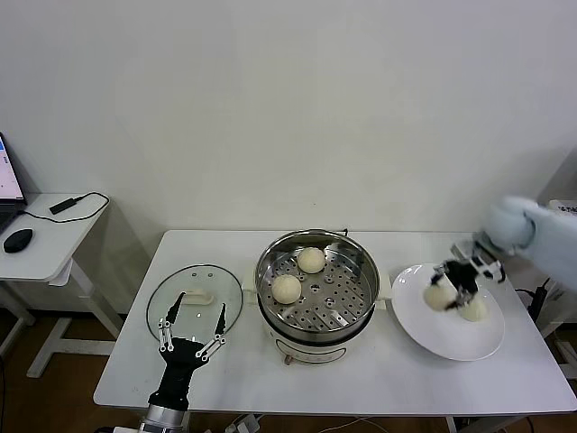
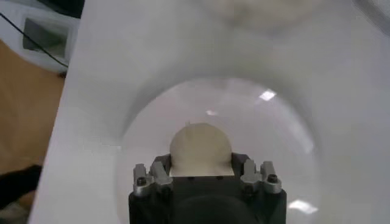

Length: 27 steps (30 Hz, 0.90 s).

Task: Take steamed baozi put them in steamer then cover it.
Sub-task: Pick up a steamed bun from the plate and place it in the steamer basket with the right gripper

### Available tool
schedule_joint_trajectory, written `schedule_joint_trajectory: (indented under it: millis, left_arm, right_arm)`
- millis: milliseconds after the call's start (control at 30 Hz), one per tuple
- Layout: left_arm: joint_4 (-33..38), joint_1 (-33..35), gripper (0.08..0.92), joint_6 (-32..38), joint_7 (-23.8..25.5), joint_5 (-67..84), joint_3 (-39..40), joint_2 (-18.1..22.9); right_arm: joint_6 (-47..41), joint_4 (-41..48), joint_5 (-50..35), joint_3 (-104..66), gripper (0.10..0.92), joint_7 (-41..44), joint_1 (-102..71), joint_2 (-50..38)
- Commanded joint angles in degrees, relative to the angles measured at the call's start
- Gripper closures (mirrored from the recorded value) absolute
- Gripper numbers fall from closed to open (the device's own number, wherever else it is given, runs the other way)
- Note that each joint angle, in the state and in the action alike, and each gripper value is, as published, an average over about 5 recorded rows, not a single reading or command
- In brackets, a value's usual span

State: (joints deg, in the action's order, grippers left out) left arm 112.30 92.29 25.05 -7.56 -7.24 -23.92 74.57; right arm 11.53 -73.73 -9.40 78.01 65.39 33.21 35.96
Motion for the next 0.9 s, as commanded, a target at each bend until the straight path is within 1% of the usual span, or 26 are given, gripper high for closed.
schedule_joint_trajectory:
  millis: [33, 200, 467, 633, 900]
  left_arm:
    - [0.4, 0.3, 0.177, 0.0, 0.0, 0.0, 0.0, 0.1]
    - [0.6, 0.3, 0.177, 0.0, 0.0, 0.0, 0.1, 0.1]
    - [0.3, 0.1, 0.177, 0.1, -0.1, 0.1, 0.2, 0.1]
    - [0.2, -0.1, 0.177, 0.1, -0.1, 0.2, 0.3, 0.2]
    - [0.2, 0.0, 0.177, 0.3, -0.2, 0.3, 0.2, 0.2]
  right_arm:
    - [12.4, -10.0, -0.9, 4.1, 0.355, 1.0, 16.0, 10.7]
    - [15.6, -15.7, 2.0, 4.4, 0.355, -1.1, 15.6, 14.9]
    - [20.8, -20.9, 12.1, 2.8, 0.356, -3.2, 11.0, 17.7]
    - [23.7, -22.1, 17.0, 2.5, 0.355, -4.2, 8.3, 18.2]
    - [27.8, -21.6, 23.7, 1.7, 0.355, -5.8, 4.3, 17.9]
